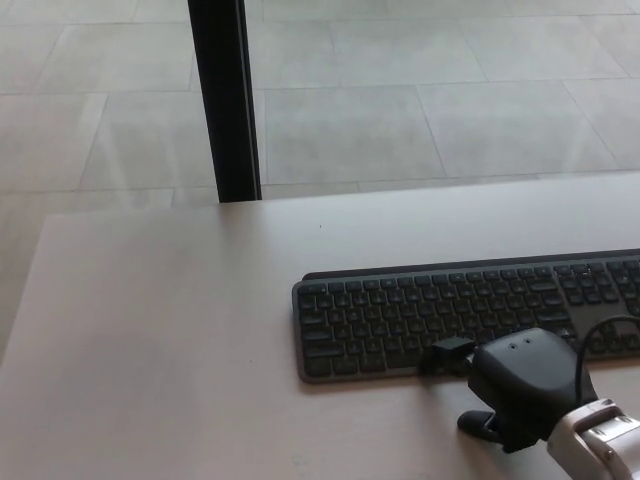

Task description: The robot uses its right fingers to click on the space key of the black keyboard placed on the center of the white desk.

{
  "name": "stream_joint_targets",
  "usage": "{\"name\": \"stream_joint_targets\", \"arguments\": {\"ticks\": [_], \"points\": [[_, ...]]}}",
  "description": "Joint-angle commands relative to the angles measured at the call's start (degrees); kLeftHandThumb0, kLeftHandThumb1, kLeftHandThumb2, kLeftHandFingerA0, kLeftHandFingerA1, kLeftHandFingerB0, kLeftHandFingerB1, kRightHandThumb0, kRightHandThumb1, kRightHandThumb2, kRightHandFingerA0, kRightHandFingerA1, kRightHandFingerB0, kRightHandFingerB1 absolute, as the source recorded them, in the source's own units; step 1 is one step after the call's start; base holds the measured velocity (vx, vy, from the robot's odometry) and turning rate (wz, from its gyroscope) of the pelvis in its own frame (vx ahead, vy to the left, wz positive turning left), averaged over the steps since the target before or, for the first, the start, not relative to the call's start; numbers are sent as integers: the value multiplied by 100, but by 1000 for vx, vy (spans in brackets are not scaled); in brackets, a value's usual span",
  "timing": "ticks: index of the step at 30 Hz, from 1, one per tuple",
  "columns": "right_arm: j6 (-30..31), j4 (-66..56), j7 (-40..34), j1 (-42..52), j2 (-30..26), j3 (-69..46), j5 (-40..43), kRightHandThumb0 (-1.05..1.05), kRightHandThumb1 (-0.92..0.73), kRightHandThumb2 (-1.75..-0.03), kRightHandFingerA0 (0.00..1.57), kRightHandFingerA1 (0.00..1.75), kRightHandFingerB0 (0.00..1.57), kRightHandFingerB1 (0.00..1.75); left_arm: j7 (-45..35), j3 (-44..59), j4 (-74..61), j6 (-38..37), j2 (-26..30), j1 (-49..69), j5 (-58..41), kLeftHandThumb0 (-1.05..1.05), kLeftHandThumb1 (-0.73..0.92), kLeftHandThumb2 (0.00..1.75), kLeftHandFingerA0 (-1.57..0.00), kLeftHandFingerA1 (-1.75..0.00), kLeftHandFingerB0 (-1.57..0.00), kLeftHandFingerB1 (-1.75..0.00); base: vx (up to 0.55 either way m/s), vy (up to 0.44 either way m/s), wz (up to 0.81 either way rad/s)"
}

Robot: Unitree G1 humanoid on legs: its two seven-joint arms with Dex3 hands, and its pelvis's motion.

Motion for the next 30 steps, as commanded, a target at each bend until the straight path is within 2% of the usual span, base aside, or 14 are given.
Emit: {"name": "stream_joint_targets", "arguments": {"ticks": [1,2,3,5,9,12,17,19,20,22,24,26,29,30], "points": [[-182,-452,495,54,-332,-250,102,-41,-57,-72,85,155,52,53,19,44,31,-71,93,22,-104,-56,72,61,-73,-67,-55,-53,0,0,0],[-115,-643,722,20,-389,-395,236,-41,-61,-70,84,154,53,50,10,28,28,-95,91,33,-84,-55,72,62,-74,-67,-55,-53,0,0,0],[-218,-801,824,-48,-379,-841,831,-37,-61,-67,79,149,57,47,1,5,27,-68,109,38,-62,-56,73,62,-73,-66,-56,-53,0,0,0],[-10,-1001,1006,-142,-256,-1287,1229,-36,-57,-62,88,143,62,47,-36,45,14,-62,109,47,-111,-55,73,62,-73,-69,-55,-54,0,0,0],[465,-1334,1460,-519,-147,-2191,2020,-31,-55,-59,89,130,64,43,-11,48,19,-45,119,61,-106,-56,73,62,-72,-69,-55,-53,0,0,0],[722,-1509,1671,-914,-363,-2824,2322,-30,-59,-58,90,132,64,41,11,44,38,-41,124,79,-94,-56,73,62,-72,-68,-55,-52,0,0,0],[663,-1302,1744,-1261,-841,-3847,2816,-26,-59,-58,85,132,63,41,25,34,9,-54,122,123,-86,-58,72,61,-74,-68,-59,-55,0,0,0],[725,-1354,1759,-1229,-1022,-4274,2956,-25,-57,-58,88,131,62,42,43,56,27,-49,129,128,-102,-56,72,61,-74,-67,-57,-54,0,0,0],[786,-1475,1850,-1109,-1225,-4753,3225,-25,-57,-59,86,138,61,43,-18,95,55,-44,141,134,-141,-55,72,61,-74,-68,-56,-53,0,0,0],[706,-1376,1774,-978,-1364,-5186,3366,-22,-56,-58,86,131,62,44,-4,94,63,-62,147,145,-130,-56,72,61,-75,-67,-56,-52,0,0,0],[690,-1163,1724,-808,-1516,-5713,3552,-18,-55,-58,81,140,61,46,-2,88,42,-78,140,162,-124,-57,72,61,-74,-68,-57,-53,0,0,0],[1093,-1005,1544,-524,-1629,-6441,3588,-25,-54,-58,94,137,65,45,-11,81,49,-58,150,159,-117,-56,72,62,-73,-63,-54,-51,0,0,0],[1330,-831,1513,-385,-1668,-6879,3653,-29,-54,-58,96,135,65,44,-14,77,49,-68,150,162,-113,-56,72,62,-73,-64,-56,-52,0,0,0],[1211,-584,1469,-272,-1642,-7230,3905,-27,-53,-60,92,143,65,47,-16,103,53,-72,144,172,-138,-56,72,62,-74,-64,-56,-52,0,0,0]]}}
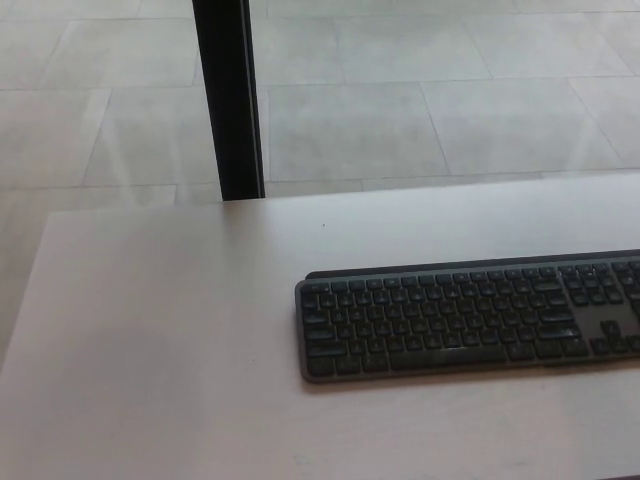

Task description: The robot uses its right fingers to click on the space key of the black keyboard placed on the center of the white desk.

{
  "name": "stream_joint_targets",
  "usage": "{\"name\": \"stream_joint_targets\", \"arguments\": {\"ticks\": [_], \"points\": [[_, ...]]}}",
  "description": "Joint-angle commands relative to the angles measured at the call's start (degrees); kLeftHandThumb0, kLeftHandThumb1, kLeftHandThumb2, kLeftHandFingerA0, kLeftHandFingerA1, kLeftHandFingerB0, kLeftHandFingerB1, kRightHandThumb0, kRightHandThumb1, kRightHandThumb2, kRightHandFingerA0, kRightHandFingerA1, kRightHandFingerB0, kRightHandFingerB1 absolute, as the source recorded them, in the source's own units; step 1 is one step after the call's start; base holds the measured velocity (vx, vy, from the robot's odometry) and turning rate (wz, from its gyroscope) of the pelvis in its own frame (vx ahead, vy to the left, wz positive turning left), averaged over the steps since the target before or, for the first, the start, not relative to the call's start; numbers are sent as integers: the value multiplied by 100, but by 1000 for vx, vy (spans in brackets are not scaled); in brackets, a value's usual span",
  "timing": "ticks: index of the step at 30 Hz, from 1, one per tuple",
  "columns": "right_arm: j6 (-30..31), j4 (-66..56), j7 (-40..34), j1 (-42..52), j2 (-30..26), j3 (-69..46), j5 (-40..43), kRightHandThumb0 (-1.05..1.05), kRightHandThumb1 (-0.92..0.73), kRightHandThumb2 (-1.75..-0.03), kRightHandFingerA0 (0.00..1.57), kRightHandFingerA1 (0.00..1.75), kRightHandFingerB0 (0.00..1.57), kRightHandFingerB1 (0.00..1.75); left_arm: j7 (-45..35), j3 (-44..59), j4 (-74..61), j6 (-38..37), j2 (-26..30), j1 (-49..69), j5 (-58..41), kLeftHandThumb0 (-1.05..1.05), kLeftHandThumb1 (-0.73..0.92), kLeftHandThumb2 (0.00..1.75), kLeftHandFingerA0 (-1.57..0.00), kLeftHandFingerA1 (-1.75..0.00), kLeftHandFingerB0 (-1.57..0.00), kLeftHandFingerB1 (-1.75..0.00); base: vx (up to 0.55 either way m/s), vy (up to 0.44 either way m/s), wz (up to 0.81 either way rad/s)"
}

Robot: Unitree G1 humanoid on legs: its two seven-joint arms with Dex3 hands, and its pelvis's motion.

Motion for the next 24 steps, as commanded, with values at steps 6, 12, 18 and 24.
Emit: {"name": "stream_joint_targets", "arguments": {"ticks": [6,12,18,24], "points": [[1336,2075,-296,1164,-715,-4198,2332,-49,-43,-69,117,146,65,59,-44,109,45,-96,132,168,-159,-57,72,61,-74,-67,-54,-53,0,0,0],[669,2999,-771,1887,-214,-5495,3293,-46,-36,-92,108,129,55,75,-4,105,43,-100,120,176,-150,-56,72,62,-73,-65,-56,-53,0,0,0],[725,3339,-1272,2106,466,-5995,3640,-49,-34,-94,108,127,56,80,-28,108,19,-127,106,218,-156,-55,73,62,-74,-65,-53,-51,0,0,0],[1094,3418,-1466,1837,1035,-6367,3963,-44,-34,-91,113,149,66,89,-46,133,48,-114,120,189,-178,-55,73,62,-72,-64,-58,-53,0,0,0]]}}
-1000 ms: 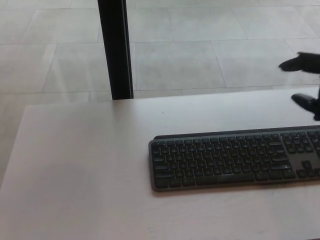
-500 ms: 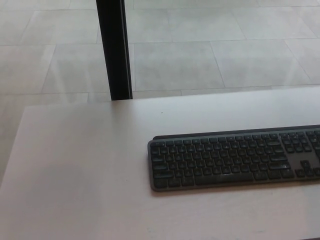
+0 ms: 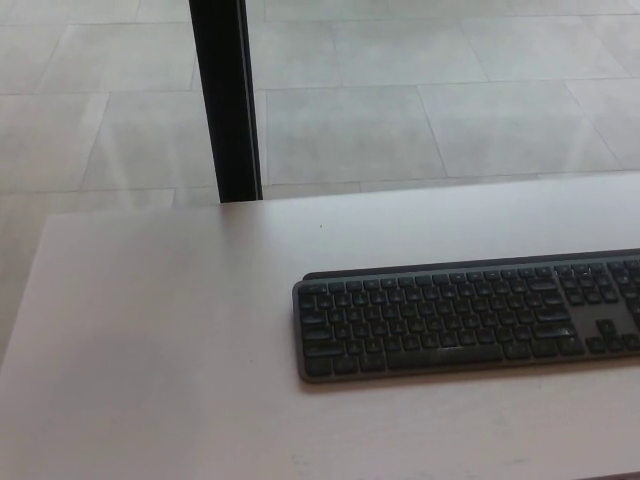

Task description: The robot uses its right fingers to click on the space key of the black keyboard placed on the center of the white desk.

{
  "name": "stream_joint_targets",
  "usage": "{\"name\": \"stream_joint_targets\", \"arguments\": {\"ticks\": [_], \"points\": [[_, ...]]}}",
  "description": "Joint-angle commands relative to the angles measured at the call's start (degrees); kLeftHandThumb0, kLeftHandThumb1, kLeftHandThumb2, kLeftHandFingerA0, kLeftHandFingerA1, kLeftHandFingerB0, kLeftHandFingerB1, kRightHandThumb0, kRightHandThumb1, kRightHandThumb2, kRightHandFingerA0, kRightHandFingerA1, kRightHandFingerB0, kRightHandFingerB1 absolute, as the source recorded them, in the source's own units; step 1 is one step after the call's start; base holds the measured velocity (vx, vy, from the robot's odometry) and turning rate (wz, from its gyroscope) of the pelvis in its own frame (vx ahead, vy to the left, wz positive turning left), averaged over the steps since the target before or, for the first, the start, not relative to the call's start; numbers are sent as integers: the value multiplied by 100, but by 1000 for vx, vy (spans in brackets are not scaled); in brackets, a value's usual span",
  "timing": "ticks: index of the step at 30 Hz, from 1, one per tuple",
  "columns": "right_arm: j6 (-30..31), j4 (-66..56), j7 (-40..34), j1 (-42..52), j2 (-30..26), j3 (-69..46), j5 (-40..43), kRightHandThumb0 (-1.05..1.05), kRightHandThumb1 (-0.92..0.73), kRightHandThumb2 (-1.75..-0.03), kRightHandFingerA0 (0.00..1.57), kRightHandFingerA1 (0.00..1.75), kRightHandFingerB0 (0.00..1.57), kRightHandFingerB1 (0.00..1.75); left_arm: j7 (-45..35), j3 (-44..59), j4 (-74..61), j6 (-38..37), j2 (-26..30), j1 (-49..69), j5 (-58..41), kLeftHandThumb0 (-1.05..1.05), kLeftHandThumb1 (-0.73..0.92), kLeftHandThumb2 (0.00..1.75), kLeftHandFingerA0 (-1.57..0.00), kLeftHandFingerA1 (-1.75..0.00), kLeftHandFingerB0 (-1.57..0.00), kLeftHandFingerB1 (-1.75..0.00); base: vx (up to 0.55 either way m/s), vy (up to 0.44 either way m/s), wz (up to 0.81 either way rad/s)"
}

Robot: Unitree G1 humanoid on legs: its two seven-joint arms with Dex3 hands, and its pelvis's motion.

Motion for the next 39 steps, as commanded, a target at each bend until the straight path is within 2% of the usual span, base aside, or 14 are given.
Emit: {"name": "stream_joint_targets", "arguments": {"ticks": [1,3,8,11,18,21,23,24,25,26,32,33,35,39], "points": [[959,1342,-1327,171,1122,-2431,2712,-44,-34,-91,113,149,66,89,-53,108,40,-143,129,147,-155,-55,73,62,-72,-64,-58,-53,0,0,0],[1022,1448,-1271,129,1128,-2563,2794,-48,-33,-95,124,145,77,93,-48,97,27,-152,122,165,-144,-55,73,62,-73,-65,-57,-52,0,0,0],[1154,1460,-1200,51,1382,-2835,3008,-41,-27,-100,112,156,101,124,-35,111,13,-103,132,150,-162,-55,74,62,-71,-64,-55,-52,0,0,0],[1264,1343,-1149,68,1519,-2884,3019,-41,-29,-102,100,157,92,126,-31,107,9,-109,136,132,-156,-55,73,62,-74,-65,-57,-52,0,0,0],[1182,1525,-1056,124,1536,-2808,2894,-42,-29,-106,115,161,101,130,0,40,-14,-118,152,85,-81,-56,73,62,-73,-65,-57,-54,0,0,0],[1209,1442,-1045,157,1606,-2747,2897,-45,-34,-104,132,145,105,119,-38,90,2,-97,151,76,-135,-55,73,62,-74,-66,-59,-54,0,0,0],[1247,1436,-943,174,1626,-2730,2982,-40,-29,-105,112,164,101,132,-42,86,27,-84,167,61,-124,-55,73,62,-75,-67,-58,-54,0,0,0],[1303,1446,-926,170,1615,-2720,3028,-39,-27,-101,131,138,108,116,-45,119,27,-75,163,43,-159,-55,73,62,-74,-67,-57,-54,0,0,0],[1270,1430,-972,171,1647,-2670,3003,-38,-27,-101,132,137,110,117,6,74,34,-74,179,33,-102,-56,73,62,-76,-66,-59,-54,0,0,0],[1217,1488,-909,196,1643,-2596,2990,-39,-28,-102,113,159,102,127,9,83,38,-66,184,20,-109,-56,72,62,-75,-66,-58,-53,0,0,0],[1189,1453,-829,299,1674,-2253,3100,-40,-27,-97,134,132,105,109,-37,98,47,-65,185,-4,-102,-55,74,62,-72,-65,-55,-52,0,0,0],[1231,1427,-870,329,1681,-2130,3097,-48,-39,-86,118,150,94,112,-10,98,44,-95,175,-3,-96,-55,73,62,-74,-64,-56,-52,0,0,0],[1088,1409,-733,422,1719,-1965,3202,-47,-36,-94,128,138,84,97,-22,91,39,-95,184,-5,-92,-55,74,62,-74,-65,-58,-53,0,0,0],[1213,1222,-885,595,1755,-1600,3310,-49,-42,-84,114,146,96,118,18,145,26,-64,181,-40,-153,-54,72,61,-74,-69,-57,-55,0,0,0]]}}
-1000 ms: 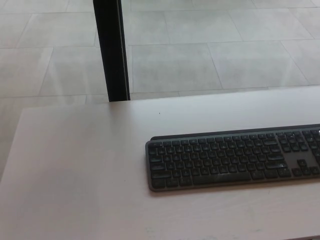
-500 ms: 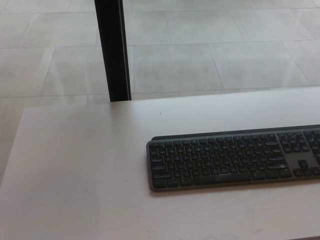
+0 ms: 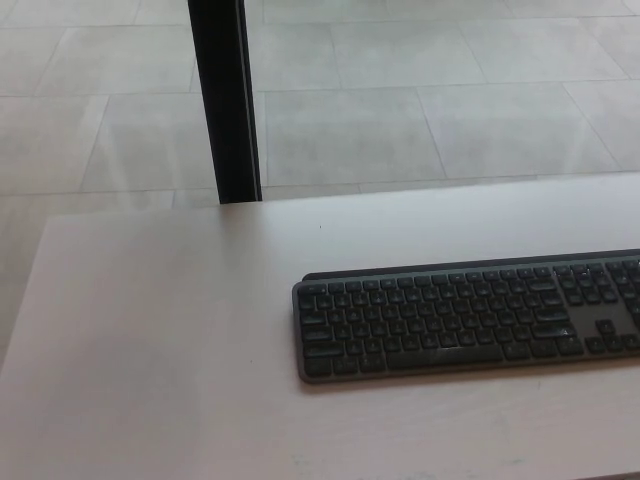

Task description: The robot uses its right fingers to click on the space key of the black keyboard placed on the center of the white desk.

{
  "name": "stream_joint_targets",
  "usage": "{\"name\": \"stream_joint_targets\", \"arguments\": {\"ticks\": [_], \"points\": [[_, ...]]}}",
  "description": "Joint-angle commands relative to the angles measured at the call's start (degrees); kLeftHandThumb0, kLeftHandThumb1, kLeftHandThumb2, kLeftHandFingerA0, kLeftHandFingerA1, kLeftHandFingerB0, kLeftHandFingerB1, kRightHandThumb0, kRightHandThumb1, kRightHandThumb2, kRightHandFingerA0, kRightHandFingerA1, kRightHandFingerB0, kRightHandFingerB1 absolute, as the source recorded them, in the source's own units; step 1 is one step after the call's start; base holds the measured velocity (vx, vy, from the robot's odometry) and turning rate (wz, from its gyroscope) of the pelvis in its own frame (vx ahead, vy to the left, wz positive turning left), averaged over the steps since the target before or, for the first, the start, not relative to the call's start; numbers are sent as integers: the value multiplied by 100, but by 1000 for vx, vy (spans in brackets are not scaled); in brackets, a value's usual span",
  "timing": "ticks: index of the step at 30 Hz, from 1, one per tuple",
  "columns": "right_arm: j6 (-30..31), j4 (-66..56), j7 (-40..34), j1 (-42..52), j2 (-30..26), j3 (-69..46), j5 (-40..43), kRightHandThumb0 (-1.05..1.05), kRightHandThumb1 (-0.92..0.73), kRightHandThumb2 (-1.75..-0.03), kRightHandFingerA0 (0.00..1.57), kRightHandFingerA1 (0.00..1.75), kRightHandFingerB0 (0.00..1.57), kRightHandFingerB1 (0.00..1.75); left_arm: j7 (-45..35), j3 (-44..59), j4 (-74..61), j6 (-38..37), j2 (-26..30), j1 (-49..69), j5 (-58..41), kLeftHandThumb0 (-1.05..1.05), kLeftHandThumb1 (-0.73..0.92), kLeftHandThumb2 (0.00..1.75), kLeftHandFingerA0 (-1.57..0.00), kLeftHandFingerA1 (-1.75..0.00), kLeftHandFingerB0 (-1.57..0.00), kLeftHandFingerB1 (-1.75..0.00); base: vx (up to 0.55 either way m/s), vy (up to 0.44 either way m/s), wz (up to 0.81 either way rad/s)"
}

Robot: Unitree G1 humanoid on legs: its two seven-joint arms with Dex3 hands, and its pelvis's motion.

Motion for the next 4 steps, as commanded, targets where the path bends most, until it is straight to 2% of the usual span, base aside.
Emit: {"name": "stream_joint_targets", "arguments": {"ticks": [1,2,4], "points": [[119,-111,-134,200,25,331,507,-48,-40,-86,114,144,97,117,10,66,13,-65,113,-24,-141,-54,72,62,-74,-69,-56,-54,0,0,0],[103,-69,-159,206,-13,398,547,-48,-39,-87,108,149,95,116,-15,47,13,-94,114,-2,-115,-54,73,62,-73,-67,-56,-54,0,0,0],[102,-67,-191,222,-27,455,584,-48,-42,-85,110,148,92,118,-35,26,11,-123,112,14,-90,-54,74,62,-71,-65,-54,-53,0,0,0]]}}
